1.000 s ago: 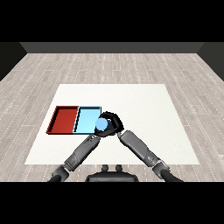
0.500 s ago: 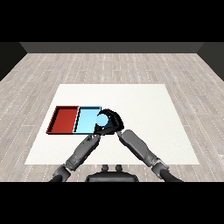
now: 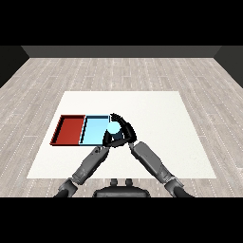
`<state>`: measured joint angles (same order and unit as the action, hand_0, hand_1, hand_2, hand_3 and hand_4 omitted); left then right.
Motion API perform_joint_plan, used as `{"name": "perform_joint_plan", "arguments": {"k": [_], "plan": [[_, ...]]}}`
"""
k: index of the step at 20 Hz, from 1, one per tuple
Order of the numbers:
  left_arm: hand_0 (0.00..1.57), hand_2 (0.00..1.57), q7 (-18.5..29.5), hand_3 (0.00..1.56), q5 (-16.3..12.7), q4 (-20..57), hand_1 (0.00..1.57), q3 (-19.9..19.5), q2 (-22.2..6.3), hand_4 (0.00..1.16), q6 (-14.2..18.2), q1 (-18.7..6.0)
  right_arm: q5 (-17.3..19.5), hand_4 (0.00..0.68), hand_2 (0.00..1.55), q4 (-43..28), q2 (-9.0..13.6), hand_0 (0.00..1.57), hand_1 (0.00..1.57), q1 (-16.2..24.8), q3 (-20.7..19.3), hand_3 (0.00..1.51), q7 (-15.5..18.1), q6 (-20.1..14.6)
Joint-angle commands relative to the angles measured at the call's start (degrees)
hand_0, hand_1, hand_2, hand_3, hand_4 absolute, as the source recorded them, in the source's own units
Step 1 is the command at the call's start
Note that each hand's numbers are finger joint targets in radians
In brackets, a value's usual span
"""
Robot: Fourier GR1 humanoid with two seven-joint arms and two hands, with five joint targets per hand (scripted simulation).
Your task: Pick the blue can and put it in the blue box
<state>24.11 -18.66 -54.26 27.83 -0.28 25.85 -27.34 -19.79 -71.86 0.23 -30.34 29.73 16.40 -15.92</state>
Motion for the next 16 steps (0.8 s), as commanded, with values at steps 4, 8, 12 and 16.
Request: {"name": "perform_joint_plan", "arguments": {"k": [4,8,12,16], "plan": [[1.57,1.57,3.2,1.5,-0.64,3.19,1.57,1.22,0.27,1.13,1.11,0.43,-1.35,0.0,0.0,-4.25,-0.21,0.0,0.0,2.51,0.75,0.0,-1.97,-1.21],[1.57,1.57,0.14,1.51,4.38,-1.71,1.57,-1.63,0.06,1.13,0.59,2.13,4.73,0.0,0.0,-12.45,-0.2,0.0,0.0,9.16,-1.37,0.0,-4.16,0.92],[1.57,1.57,-1.28,1.5,4.04,-1.9,1.57,-0.91,0.28,1.13,2.35,2.1,1.67,0.0,0.0,-17.48,3.99,0.0,0.0,12.83,-6.9,0.0,-5.37,5.97],[1.57,1.57,-2.08,1.49,5.25,-0.47,1.57,-5.31,-1.78,1.12,-2.48,0.27,0.3,0.0,0.0,-18.89,5.78,0.0,0.0,16.98,-10.62,0.0,-0.97,9.59]]}}
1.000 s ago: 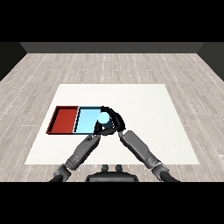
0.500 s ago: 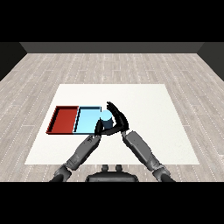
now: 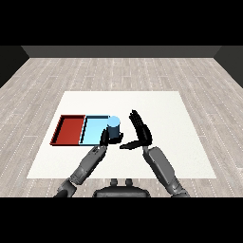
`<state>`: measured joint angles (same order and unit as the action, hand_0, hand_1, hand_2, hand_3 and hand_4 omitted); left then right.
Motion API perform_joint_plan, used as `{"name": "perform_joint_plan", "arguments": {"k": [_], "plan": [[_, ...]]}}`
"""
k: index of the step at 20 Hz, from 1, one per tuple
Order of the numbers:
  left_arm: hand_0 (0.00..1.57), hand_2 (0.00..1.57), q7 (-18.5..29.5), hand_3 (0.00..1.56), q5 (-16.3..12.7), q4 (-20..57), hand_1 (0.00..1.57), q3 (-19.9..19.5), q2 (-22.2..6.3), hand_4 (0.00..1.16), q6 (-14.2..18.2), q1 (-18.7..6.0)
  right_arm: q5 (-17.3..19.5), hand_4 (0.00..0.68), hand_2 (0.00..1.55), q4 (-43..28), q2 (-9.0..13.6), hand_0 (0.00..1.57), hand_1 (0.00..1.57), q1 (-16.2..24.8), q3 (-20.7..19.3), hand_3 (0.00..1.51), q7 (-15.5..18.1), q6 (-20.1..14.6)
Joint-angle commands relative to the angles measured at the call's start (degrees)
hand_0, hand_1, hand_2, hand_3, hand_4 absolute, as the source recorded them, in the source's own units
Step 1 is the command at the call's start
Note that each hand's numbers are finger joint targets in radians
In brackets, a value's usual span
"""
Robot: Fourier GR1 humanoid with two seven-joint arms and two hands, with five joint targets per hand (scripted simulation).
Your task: Pick the blue can and put it in the blue box
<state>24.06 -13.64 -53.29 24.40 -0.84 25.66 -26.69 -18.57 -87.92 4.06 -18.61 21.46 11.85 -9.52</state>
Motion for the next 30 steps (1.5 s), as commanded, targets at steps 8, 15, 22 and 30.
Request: {"name": "perform_joint_plan", "arguments": {"k": [8,15,22,30], "plan": [[1.57,1.57,-3.09,1.49,2.99,0.01,1.57,-4.06,-3.95,1.14,-0.73,-0.1,-6.12,0.0,0.0,-16.1,8.17,0.0,0.0,14.68,-12.19,0.0,1.46,4.82],[1.57,1.57,-8.72,1.49,2.31,5.62,1.57,-11.14,-10.6,1.13,-1.87,-2.86,-6.29,0.0,0.0,-12.8,7.72,0.0,0.0,15.56,-17.03,0.0,3.68,4.9],[1.57,1.57,-11.97,1.52,2.52,24.35,1.57,-17.14,-15.19,1.07,-4.68,-11.93,-2.6,0.0,0.0,-13.25,5.57,0.0,0.0,18.56,-14.27,0.0,4.8,3.5],[1.57,1.54,-15.45,1.41,7.3,42.75,1.57,-16.43,-14.07,0.97,-3.14,-18.35,-5.72,0.0,0.0,-7.26,6.16,0.0,0.0,11.76,-18.6,0.0,1.0,4.01]]}}
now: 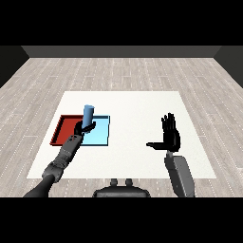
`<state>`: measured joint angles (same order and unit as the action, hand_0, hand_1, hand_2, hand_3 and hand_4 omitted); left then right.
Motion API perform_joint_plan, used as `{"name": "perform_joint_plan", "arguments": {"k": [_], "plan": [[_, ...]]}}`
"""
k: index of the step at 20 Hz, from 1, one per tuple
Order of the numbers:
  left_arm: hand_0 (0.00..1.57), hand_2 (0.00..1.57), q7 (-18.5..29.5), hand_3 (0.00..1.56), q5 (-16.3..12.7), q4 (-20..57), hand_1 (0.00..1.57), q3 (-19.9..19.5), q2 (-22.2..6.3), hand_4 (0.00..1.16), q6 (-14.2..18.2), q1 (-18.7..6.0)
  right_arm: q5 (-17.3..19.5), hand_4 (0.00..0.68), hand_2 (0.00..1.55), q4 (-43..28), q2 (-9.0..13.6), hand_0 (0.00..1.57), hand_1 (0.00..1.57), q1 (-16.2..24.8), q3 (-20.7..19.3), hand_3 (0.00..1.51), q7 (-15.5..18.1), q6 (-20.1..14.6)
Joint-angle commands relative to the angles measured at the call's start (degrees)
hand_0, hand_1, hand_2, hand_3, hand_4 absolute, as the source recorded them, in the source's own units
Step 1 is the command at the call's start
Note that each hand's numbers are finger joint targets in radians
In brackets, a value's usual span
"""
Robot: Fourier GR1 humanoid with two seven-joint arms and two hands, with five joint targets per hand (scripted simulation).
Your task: Pick the blue can and put it in the blue box
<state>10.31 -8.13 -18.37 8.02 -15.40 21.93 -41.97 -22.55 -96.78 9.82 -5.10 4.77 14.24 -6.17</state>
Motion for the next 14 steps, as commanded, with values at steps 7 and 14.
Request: {"name": "perform_joint_plan", "arguments": {"k": [7,14], "plan": [[1.44,1.35,-3.24,0.99,4.95,14.86,1.44,1.75,5.69,0.86,1.54,-3.21,-1.69,0.0,0.0,5.19,-0.92,0.0,0.0,1.26,-2.38,0.0,2.8,3.01],[1.57,1.49,-5.28,0.0,1.95,16.21,1.57,-1.92,5.73,0.63,-3.41,-1.49,-2.07,0.0,0.0,5.38,0.23,0.0,0.0,1.61,-3.22,0.0,3.41,5.35]]}}
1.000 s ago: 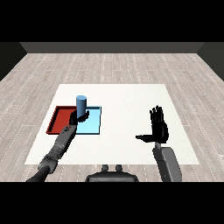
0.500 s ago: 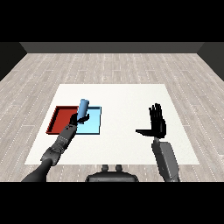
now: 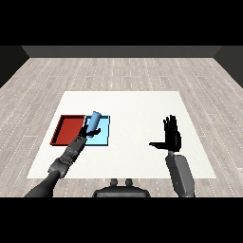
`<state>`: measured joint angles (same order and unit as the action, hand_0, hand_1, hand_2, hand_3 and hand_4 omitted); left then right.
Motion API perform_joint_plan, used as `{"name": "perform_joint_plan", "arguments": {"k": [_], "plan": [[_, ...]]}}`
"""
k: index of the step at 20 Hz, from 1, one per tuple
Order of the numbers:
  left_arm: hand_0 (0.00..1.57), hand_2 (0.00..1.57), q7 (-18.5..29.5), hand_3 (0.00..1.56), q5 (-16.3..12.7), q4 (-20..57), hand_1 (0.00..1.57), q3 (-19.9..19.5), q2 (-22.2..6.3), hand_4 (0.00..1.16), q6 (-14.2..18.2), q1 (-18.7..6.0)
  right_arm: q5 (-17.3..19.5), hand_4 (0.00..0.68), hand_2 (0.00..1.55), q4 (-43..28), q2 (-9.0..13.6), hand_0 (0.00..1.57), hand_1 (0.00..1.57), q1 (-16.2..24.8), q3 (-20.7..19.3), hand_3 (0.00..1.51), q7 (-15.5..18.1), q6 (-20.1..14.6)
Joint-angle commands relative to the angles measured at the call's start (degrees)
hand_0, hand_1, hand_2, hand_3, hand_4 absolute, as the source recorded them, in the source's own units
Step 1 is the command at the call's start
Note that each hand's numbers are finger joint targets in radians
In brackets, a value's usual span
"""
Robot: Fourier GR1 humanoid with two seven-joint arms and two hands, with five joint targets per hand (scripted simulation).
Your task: Pick the blue can and put it in the blue box
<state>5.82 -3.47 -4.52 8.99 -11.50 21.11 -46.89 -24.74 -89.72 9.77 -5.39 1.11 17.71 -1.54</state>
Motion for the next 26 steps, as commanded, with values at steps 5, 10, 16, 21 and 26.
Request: {"name": "perform_joint_plan", "arguments": {"k": [5,10,16,21,26], "plan": [[0.0,0.0,-3.8,0.0,2.85,4.36,0.0,1.65,1.76,0.0,0.25,2.08,-0.12,0.0,0.0,0.3,-1.24,0.0,0.0,-0.02,-0.46,0.0,0.67,0.12],[0.0,0.0,1.65,0.0,1.03,0.62,0.0,-1.11,0.66,0.0,9.72,3.99,0.05,0.0,0.0,-0.73,-2.0,0.0,0.0,-0.01,0.28,0.0,0.82,0.91],[0.0,0.0,20.23,0.0,-5.44,-12.7,0.0,-8.61,-0.19,0.0,16.44,3.83,-1.35,0.0,0.0,-0.85,0.17,0.0,0.0,0.12,-1.23,0.0,-0.9,2.28],[0.0,0.0,33.21,0.0,-6.5,-25.87,0.0,-7.5,4.02,0.0,7.45,8.33,-2.27,0.0,0.0,-2.4,0.02,0.0,0.0,0.04,-1.43,0.0,-2.27,1.97],[0.0,0.0,38.91,0.0,-8.42,-40.52,0.0,-4.76,5.21,0.0,-0.75,19.58,1.2,0.0,0.0,-1.46,0.05,0.0,0.0,-1.24,0.46,0.0,-2.91,0.39]]}}
